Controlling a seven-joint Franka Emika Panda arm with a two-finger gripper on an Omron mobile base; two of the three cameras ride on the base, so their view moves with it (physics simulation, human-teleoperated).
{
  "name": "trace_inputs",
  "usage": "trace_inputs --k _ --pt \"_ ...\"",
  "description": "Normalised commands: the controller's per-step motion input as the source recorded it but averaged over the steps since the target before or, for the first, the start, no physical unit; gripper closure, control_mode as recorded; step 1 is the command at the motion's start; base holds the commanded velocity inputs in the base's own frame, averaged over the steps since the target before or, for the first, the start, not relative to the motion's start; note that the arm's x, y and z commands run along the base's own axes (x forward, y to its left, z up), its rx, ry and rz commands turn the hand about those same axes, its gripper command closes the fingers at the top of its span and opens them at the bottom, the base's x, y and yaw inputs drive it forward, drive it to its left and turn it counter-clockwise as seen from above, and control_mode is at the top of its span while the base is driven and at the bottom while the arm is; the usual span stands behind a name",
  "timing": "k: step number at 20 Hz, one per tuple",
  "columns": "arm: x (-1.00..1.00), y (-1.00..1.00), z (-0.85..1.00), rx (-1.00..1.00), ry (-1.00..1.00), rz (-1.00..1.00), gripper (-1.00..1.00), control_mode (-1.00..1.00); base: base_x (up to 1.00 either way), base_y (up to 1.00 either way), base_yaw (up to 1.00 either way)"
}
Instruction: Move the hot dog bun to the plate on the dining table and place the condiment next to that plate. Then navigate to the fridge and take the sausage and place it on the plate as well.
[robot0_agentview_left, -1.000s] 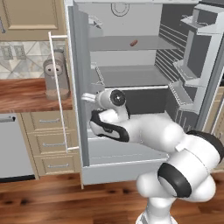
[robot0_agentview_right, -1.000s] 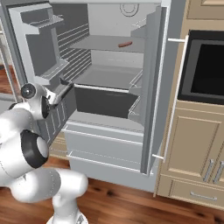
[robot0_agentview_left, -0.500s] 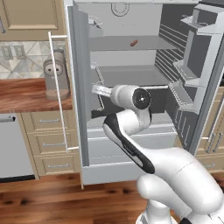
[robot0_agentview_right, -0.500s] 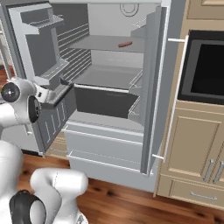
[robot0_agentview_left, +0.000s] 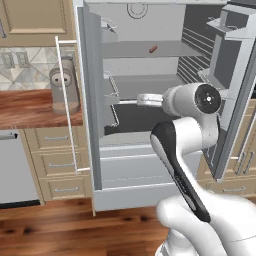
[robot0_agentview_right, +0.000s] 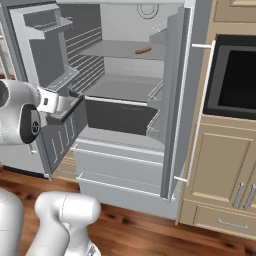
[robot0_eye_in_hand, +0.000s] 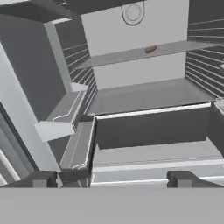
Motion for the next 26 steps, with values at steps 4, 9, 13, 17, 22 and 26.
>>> trace_inputs --k 4,9,13,17,22,26 --pt "-0.43 -0.49 0.11 -0.45 0.27 0.00 -1.00 -1.00 0.00 0.00 0.00" --pt "-0.34 -0.28 -0.12 -0.29 0.39 -0.07 -1.00 -1.00 0.00 0.00 0.00" --pt "-0.80 -0.24 -0.34 0.00 0.42 -0.13 -1.00 -1.00 0.00 0.00 0.00" --pt "-0.89 -0.14 -0.39 0.02 0.33 -0.12 -1.00 -1.00 0.00 0.00 0.00" --pt "-0.71 -0.09 -0.54 0.04 0.00 -0.04 -1.00 -1.00 0.00 0.00 0.00" --pt "-0.05 0.00 -0.20 0.00 0.00 -0.02 -1.00 1.00 0.04 0.00 -0.02"
